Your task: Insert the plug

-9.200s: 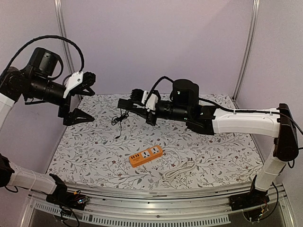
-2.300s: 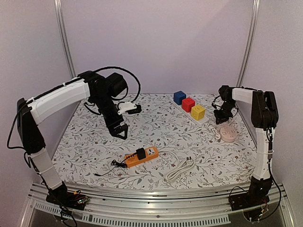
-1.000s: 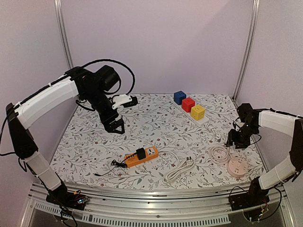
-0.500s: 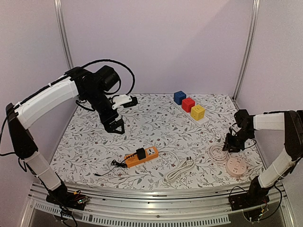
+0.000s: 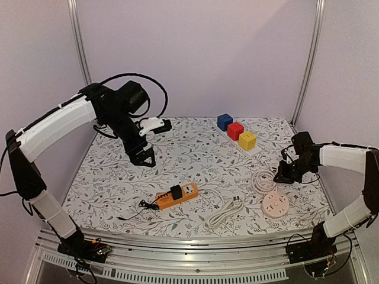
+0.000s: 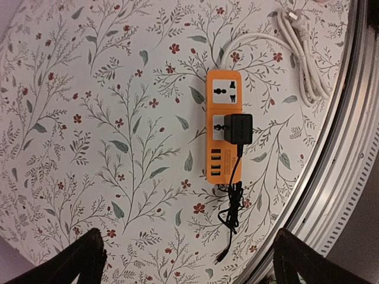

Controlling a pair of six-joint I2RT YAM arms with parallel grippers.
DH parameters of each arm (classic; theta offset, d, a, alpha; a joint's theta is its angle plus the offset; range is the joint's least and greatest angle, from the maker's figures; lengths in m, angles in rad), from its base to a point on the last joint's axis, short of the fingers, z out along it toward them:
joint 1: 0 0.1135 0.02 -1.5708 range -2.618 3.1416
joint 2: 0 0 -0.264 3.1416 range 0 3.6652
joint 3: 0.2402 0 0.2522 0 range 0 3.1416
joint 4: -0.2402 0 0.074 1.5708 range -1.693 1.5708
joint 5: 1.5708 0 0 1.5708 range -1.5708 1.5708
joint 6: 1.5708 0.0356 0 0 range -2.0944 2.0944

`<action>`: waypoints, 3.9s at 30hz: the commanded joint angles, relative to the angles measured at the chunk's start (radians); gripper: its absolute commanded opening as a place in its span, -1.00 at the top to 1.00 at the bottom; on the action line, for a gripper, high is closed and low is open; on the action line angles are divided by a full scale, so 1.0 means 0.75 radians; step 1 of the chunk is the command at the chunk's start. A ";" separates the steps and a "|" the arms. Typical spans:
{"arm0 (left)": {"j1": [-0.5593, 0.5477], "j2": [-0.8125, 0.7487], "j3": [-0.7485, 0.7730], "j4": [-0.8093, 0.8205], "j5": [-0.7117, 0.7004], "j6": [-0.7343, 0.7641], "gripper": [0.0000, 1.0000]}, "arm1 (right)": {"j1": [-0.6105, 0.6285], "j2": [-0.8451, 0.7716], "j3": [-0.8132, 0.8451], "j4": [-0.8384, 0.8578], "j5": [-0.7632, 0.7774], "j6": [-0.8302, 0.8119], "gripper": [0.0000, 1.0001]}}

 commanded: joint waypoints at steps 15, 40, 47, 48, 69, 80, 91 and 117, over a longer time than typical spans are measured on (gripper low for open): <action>-0.059 0.110 0.335 0.207 0.355 -0.025 -0.99 | 0.845 -0.450 0.119 0.284 0.776 -0.313 1.00; -0.260 0.464 0.539 0.304 0.242 -0.063 -0.99 | 1.145 -0.259 0.340 0.542 0.697 -0.455 1.00; -0.256 0.478 0.522 0.309 0.315 -0.063 -0.69 | 1.144 -0.284 0.352 0.544 0.651 -0.445 1.00; -0.256 0.480 0.522 0.298 0.339 -0.066 -0.48 | 1.144 -0.280 0.357 0.544 0.648 -0.441 1.00; -0.302 0.448 0.615 0.142 0.506 0.076 1.00 | 1.145 -0.443 0.294 0.541 0.406 -0.598 -0.74; -0.419 0.426 0.816 -0.261 0.582 0.530 1.00 | 0.986 -0.725 0.255 0.378 -0.286 -0.983 -0.97; -0.446 0.436 0.853 -0.292 0.613 0.544 1.00 | 0.985 -0.561 0.274 0.449 -0.434 -0.977 -0.57; -0.432 0.484 0.829 -0.042 0.321 0.262 -0.83 | 0.985 -0.568 0.317 0.412 -0.172 -0.707 1.00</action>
